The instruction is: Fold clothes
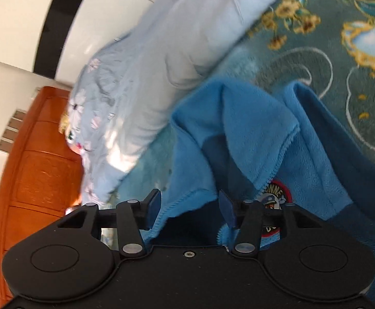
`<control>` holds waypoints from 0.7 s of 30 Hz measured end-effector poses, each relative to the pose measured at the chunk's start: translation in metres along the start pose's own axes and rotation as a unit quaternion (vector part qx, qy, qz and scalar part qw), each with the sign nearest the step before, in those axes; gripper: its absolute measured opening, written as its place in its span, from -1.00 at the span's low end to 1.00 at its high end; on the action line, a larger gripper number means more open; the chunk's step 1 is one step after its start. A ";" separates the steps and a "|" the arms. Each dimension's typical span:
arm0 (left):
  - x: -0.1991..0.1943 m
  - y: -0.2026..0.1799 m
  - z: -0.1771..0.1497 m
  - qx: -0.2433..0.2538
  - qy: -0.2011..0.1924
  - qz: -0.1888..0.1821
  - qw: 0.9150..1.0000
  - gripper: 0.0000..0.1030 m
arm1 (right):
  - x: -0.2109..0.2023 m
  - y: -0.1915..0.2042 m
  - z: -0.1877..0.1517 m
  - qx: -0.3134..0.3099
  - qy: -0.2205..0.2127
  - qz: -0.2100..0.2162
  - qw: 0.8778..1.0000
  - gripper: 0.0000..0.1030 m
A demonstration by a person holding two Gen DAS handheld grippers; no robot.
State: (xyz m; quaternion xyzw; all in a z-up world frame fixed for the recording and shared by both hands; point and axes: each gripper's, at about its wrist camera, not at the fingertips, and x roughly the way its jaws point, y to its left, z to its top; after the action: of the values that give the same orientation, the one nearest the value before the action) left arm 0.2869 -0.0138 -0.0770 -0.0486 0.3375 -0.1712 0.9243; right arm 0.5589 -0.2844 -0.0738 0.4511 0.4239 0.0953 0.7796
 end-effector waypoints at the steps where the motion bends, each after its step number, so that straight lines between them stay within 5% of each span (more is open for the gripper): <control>1: -0.001 0.000 0.000 -0.001 0.000 0.000 1.000 0.50 | 0.004 -0.001 -0.002 0.006 0.002 0.002 1.000 0.00; 12: 0.000 -0.001 0.000 -0.004 0.001 -0.001 1.000 0.54 | 0.030 -0.001 -0.005 0.065 0.004 0.018 0.998 -0.06; 18: 0.000 0.001 0.000 -0.005 0.000 -0.004 1.000 0.54 | 0.034 0.010 -0.007 0.004 0.017 -0.007 1.000 -0.75; 21: 0.001 0.001 0.000 -0.003 0.000 -0.004 1.000 0.54 | 0.030 0.016 -0.009 -0.037 0.011 -0.014 0.999 -0.83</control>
State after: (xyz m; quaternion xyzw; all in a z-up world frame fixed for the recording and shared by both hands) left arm 0.2883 -0.0133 -0.0776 -0.0531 0.3380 -0.1735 0.9235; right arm 0.5746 -0.2535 -0.0805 0.4150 0.4350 0.1045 0.7922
